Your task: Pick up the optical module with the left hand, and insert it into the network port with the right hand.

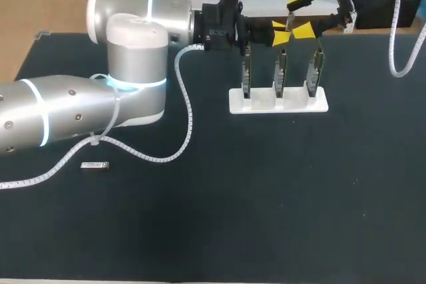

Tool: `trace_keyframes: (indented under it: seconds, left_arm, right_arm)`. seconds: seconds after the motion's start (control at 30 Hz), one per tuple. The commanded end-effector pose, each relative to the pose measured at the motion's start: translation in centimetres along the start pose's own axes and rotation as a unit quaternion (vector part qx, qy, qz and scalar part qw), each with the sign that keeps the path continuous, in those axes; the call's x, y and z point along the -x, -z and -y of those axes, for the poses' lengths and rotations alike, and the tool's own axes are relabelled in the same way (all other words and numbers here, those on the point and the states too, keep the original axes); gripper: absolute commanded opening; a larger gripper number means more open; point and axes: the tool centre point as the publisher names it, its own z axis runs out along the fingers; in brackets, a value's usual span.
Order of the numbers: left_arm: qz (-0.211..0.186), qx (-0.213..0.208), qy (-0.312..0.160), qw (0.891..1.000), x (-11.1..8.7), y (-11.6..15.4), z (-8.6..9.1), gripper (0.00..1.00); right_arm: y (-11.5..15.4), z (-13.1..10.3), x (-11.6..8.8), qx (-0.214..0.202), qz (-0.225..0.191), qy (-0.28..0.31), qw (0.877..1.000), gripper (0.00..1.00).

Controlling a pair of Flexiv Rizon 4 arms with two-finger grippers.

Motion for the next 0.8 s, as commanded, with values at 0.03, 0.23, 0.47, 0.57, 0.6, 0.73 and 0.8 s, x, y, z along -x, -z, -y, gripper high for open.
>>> trace_keyframes:
  seconds: [0.03,0.23,0.47,0.57,0.6,0.73,0.8]
  left_arm:
    - [0.0,0.003,0.0,1.0,0.04,0.06,0.17,0.0]
    - [0.0,0.003,0.0,1.0,0.04,0.06,0.17,0.0]
    - [0.0,0.003,0.0,1.0,0.04,0.06,0.17,0.0]
    - [0.0,0.003,0.0,1.0,0.04,0.06,0.17,0.0]
    - [0.0,0.003,0.0,1.0,0.04,0.06,0.17,0.0]
    - [0.0,0.003,0.0,1.0,0.04,0.06,0.17,0.0]
    - [0.0,0.003,0.0,1.0,0.04,0.06,0.17,0.0]
  right_arm:
    - [-0.17,0.37,0.26,0.006,0.0,0.002,1.0,1.0]
    - [-0.39,0.17,0.53,0.012,0.001,0.002,1.0,1.0]
    - [-0.55,0.04,0.44,0.005,-0.001,-0.004,1.0,1.0]
    - [-0.54,-0.01,0.38,0.004,-0.001,-0.005,1.0,0.33]
    - [-0.55,-0.02,0.36,0.004,-0.002,-0.005,1.0,0.0]
    - [-0.59,-0.05,0.35,0.004,-0.002,-0.004,1.0,0.0]
    - [-0.61,-0.05,0.36,0.004,-0.002,-0.004,1.0,0.0]
